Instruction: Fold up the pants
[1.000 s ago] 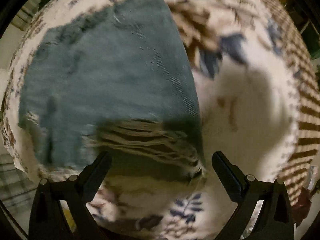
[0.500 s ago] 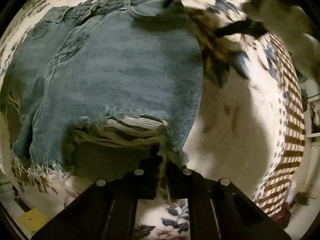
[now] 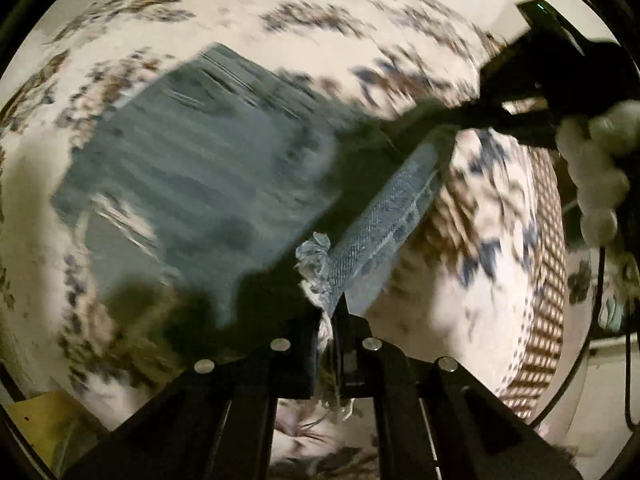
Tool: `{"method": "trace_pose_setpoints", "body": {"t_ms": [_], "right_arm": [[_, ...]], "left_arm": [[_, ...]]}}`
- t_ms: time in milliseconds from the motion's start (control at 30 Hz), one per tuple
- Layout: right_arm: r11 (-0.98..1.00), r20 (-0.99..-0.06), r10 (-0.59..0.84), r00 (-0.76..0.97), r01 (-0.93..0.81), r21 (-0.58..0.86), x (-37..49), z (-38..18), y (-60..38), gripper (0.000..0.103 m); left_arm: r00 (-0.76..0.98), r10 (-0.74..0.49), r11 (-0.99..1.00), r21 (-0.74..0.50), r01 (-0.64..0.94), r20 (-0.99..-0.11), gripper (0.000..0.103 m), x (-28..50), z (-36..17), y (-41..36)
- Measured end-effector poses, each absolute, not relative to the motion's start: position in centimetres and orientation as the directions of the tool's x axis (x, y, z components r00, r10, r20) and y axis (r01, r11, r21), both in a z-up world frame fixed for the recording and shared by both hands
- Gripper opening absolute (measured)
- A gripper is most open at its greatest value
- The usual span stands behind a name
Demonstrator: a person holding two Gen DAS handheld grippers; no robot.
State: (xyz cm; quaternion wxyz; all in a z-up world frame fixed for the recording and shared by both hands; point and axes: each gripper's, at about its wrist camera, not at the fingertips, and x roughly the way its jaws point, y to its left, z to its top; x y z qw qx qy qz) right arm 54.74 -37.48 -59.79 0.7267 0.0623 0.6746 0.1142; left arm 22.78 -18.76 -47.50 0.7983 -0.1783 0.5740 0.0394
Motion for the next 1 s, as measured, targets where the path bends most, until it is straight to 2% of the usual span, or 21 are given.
{"method": "trace_pose_setpoints", "body": {"t_ms": [167,333,667,933,1000], "right_arm": [[0.959,-0.964,0.251,0.093,-0.158,0.234,55.1,-55.7,-30.4,0.003],[0.940,-0.964,0.247,0.097,-0.263,0.215,55.9,-54.4,-20.8,0.003],[0.916,-0.987,0.151,0.061,-0.384,0.116,57.2,-60.8,-6.1,0.003],[0.919,-1.000,0.030,-0.001,-0.393,0.028,58.1,-65.9,-1.7,0.004],[0.921,-0.997,0.066,-0.045,-0.382,0.078,58.4,-65.9,-1.9,0.008]], "left_arm": [[0.386,-0.119,0.894,-0.267,-0.359,-0.915,0.004,24.5,-48.5,-15.5],[0.410,-0.078,0.850,-0.276,-0.449,-0.909,0.004,24.5,-48.8,-10.9],[0.353,-0.019,0.757,-0.244,-0.606,-0.936,0.004,24.2,-53.4,-0.4],[0.297,-0.070,0.678,-0.264,-0.686,-0.952,0.007,24.2,-58.4,3.5],[0.326,-0.073,0.632,-0.297,-0.716,-0.942,0.007,23.4,-58.4,4.6]]}}
